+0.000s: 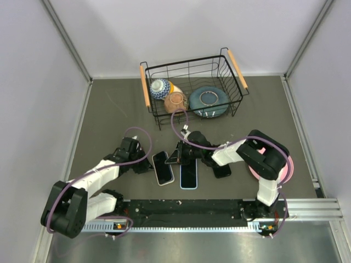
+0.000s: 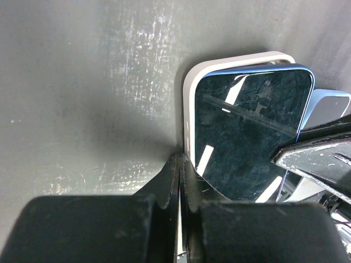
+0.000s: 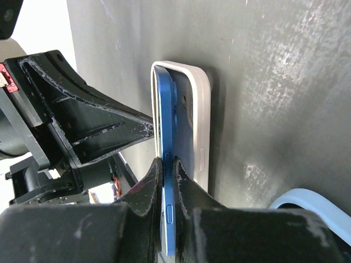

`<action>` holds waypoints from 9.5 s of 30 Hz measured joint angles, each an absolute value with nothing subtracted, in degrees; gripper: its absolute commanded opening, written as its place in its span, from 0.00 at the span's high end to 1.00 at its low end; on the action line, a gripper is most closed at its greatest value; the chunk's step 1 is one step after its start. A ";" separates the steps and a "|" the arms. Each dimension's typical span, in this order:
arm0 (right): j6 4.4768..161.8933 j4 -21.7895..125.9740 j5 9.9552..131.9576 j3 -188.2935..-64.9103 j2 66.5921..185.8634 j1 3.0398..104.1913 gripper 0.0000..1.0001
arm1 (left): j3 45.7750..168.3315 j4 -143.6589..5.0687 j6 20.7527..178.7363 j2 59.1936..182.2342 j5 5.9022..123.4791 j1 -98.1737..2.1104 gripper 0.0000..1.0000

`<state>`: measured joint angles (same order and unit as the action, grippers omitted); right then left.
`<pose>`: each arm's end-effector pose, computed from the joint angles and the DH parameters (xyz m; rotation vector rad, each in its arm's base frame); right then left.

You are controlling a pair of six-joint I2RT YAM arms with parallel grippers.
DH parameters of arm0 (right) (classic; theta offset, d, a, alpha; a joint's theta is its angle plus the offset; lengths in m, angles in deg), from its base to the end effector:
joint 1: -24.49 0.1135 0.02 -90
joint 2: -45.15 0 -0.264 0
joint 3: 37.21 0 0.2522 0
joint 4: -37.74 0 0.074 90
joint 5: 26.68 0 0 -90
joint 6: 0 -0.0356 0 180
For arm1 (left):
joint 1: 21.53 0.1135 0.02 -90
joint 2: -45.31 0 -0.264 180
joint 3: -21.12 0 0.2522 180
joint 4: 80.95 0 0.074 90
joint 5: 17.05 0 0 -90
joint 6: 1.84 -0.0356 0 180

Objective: Put the phone into the phone case

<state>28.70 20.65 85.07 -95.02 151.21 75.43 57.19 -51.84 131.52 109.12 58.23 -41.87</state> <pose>0.2119 0.2821 0.1236 -0.0437 2.4960 1.4278 0.1713 -0.0731 0.1422 -0.4358 2.6591 -0.7183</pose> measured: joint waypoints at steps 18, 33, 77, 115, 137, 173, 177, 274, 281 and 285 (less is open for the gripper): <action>37.66 41.06 77.18 -101.42 140.15 76.48 0.42 | 62.57 -43.95 131.50 102.80 59.98 -42.18 0.89; 44.55 43.99 80.16 -102.43 141.00 76.08 0.30 | 62.33 -44.84 131.52 104.00 60.13 -42.15 0.54; 29.93 8.19 92.02 -91.39 151.75 74.86 0.39 | 54.09 -59.71 131.76 110.43 46.23 -36.30 0.65; 32.29 13.91 89.73 -93.16 151.99 75.56 0.87 | 53.08 -58.96 131.52 107.70 45.93 -36.19 0.61; 37.29 22.02 88.53 -94.41 146.20 76.28 1.00 | 55.59 -49.69 129.57 98.96 46.47 -36.62 0.29; 23.15 -10.57 101.77 -80.05 134.01 70.86 0.42 | 51.99 -76.69 145.75 82.98 21.60 -36.60 1.00; 22.91 -11.20 102.32 -76.88 133.83 70.86 0.42 | 51.99 -77.50 146.05 83.37 21.62 -36.60 1.00; 44.05 36.08 100.57 -98.01 122.53 67.36 1.00 | 63.40 -58.94 125.53 98.17 5.42 -39.12 1.00; 39.30 35.25 98.89 -97.51 122.58 67.45 0.57 | 64.01 -57.91 126.08 97.47 6.74 -39.25 1.00; 36.22 28.23 98.47 -94.39 121.35 67.89 0.38 | 63.62 -59.27 129.11 94.56 10.17 -39.49 1.00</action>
<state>36.22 28.23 98.47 -94.39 121.35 67.89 63.62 -59.27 129.11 94.56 10.17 -39.49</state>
